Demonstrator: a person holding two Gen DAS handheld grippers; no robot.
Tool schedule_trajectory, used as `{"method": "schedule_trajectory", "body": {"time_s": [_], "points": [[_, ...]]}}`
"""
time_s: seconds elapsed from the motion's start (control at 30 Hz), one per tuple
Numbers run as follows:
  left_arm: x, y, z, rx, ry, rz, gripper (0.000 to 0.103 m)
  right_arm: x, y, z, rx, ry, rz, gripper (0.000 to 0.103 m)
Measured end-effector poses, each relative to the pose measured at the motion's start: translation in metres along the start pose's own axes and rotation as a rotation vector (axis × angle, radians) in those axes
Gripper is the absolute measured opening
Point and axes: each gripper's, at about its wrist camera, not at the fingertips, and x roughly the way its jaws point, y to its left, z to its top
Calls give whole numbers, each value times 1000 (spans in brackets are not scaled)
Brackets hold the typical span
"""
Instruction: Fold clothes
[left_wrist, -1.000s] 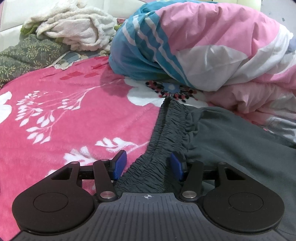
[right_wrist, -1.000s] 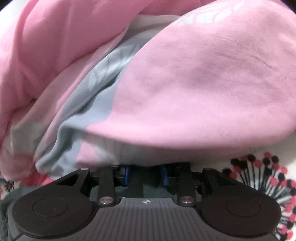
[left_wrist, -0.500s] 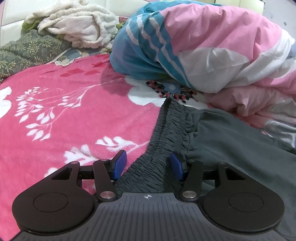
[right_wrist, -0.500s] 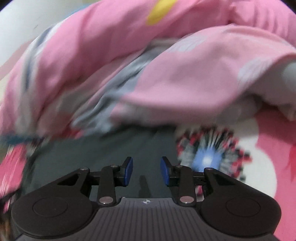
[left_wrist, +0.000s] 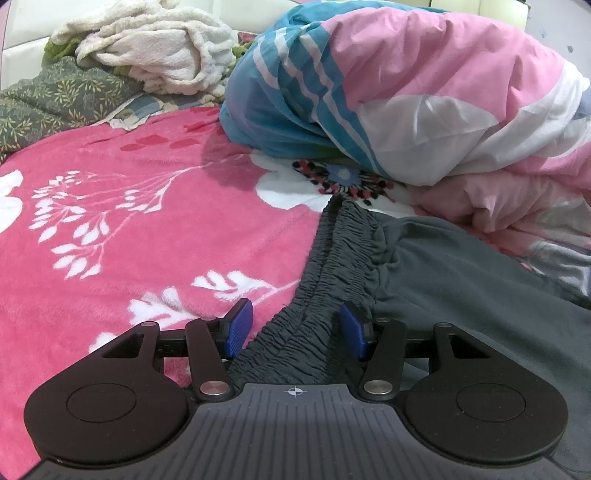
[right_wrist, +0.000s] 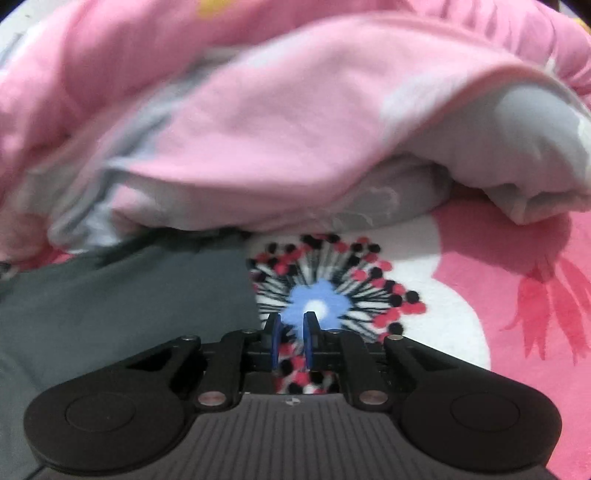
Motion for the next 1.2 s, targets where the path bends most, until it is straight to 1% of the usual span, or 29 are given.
{"method": "schedule_trajectory", "body": {"time_s": [0.13, 0.17, 0.2, 0.23, 0.27, 0.3, 0.33, 0.37, 0.47, 0.57, 0.6, 0.63, 0.67, 0.73, 0.8, 0.97, 1.07, 1.2], "points": [[0, -1, 0, 3, -1, 1, 52, -23, 1, -29, -51, 49, 104, 13], [0, 0, 0, 2, 0, 0, 52, -22, -4, -34, -53, 62, 83, 13], [0, 0, 0, 1, 0, -1, 52, -20, -12, -38, -49, 75, 41, 12], [0, 0, -1, -1, 0, -3, 52, -22, -24, -39, 6, 72, 27, 11], [0, 1, -1, -3, 1, -4, 52, -26, -37, -37, 82, 61, 26, 11], [0, 1, -1, -5, 1, -6, 53, -33, -44, -36, 119, 41, 5, 13], [0, 2, 0, -7, 2, -7, 53, -41, -48, -35, 139, 16, -24, 14], [0, 2, 0, -10, 4, -8, 53, -51, -46, -35, 129, -4, -15, 14], [0, 2, 1, -19, 7, -8, 53, -75, -27, -43, 68, -22, 77, 14], [0, 2, 1, -21, 8, -10, 53, -75, -3, -58, -26, 2, 155, 14], [0, 3, 1, -23, 9, -12, 53, -69, 0, -63, -58, 29, 145, 14], [0, 3, 1, -25, 10, -14, 53, -59, 1, -68, -83, 71, 102, 14], [0, 4, 1, -27, 10, -16, 53, -57, -3, -70, -74, 82, 77, 12], [-1, 5, 1, -30, 12, -20, 53, -61, -15, -71, -28, 74, 48, 13], [-1, 6, 1, -34, 13, -24, 53, -67, -16, -63, -17, 48, -5, 15], [-1, 4, 1, -32, 13, -18, 53, -68, 13, -28, -109, -73, 13, 15], [-1, 3, 1, -26, 10, -15, 53, -41, 25, -3, -106, -125, 5, 15], [-1, 3, 0, -14, 8, -14, 53, 14, 27, 37, -89, -138, -62, 15]]}}
